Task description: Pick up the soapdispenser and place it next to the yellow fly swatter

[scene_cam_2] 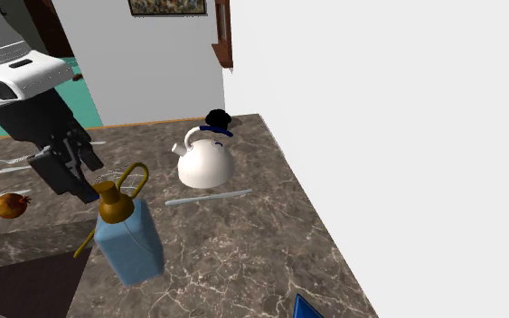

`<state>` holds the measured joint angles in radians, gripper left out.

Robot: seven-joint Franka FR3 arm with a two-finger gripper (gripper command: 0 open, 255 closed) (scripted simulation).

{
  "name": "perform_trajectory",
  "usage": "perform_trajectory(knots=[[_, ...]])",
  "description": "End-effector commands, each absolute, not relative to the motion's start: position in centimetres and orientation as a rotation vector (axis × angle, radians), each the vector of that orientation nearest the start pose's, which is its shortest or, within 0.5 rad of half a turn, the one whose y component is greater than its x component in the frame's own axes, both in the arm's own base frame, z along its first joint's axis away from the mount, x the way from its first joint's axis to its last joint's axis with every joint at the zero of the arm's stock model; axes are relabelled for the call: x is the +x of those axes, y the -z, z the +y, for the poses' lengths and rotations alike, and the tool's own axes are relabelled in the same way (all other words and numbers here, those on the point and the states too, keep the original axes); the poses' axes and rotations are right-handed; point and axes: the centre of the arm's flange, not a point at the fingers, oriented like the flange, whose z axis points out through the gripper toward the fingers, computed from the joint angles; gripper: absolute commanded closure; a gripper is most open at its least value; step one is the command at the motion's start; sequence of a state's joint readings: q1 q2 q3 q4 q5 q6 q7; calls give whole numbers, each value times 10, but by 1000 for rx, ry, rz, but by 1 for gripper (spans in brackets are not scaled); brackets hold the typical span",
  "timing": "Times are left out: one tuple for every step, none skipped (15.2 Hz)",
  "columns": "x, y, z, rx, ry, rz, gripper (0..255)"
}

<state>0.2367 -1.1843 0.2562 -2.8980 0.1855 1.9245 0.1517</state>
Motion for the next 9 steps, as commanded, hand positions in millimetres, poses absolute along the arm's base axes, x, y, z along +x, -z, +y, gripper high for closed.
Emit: perform_trajectory(knots=[[208, -485, 121, -3121, 328, -250, 0], [206, -495, 121, -3121, 328, -250, 0], [206, -495, 121, -3121, 328, -250, 0], [206, -495, 121, -3121, 328, -250, 0], [206, -495, 121, -3121, 328, -250, 0], [206, -495, 121, -3121, 328, -250, 0], [206, -495, 121, -3121, 328, -250, 0], [206, -495, 121, -3121, 328, -250, 0], [206, -495, 121, -3121, 328, -250, 0]])
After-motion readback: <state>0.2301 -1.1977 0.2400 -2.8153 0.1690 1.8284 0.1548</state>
